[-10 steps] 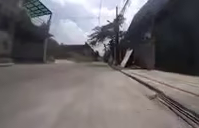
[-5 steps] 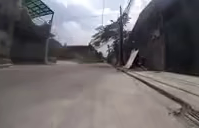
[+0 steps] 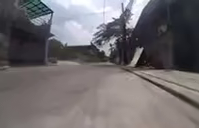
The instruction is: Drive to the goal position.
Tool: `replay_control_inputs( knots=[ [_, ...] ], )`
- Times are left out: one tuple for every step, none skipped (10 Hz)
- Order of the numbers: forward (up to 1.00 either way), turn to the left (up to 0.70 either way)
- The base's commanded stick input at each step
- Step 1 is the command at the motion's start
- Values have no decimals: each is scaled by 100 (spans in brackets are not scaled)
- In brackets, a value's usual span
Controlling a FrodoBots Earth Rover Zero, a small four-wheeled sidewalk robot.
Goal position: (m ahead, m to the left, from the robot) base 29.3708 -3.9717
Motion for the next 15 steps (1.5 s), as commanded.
replay_control_inputs(
  knots=[
    [100, 0],
    [100, 0],
    [100, 0],
    [100, 0],
    [100, 0],
    [100, 0],
    [100, 0],
    [100, 0],
    [100, 0],
    [100, 0],
    [100, 0],
    [100, 0],
    [100, 0],
    [100, 0],
    [100, 0]
  ],
)
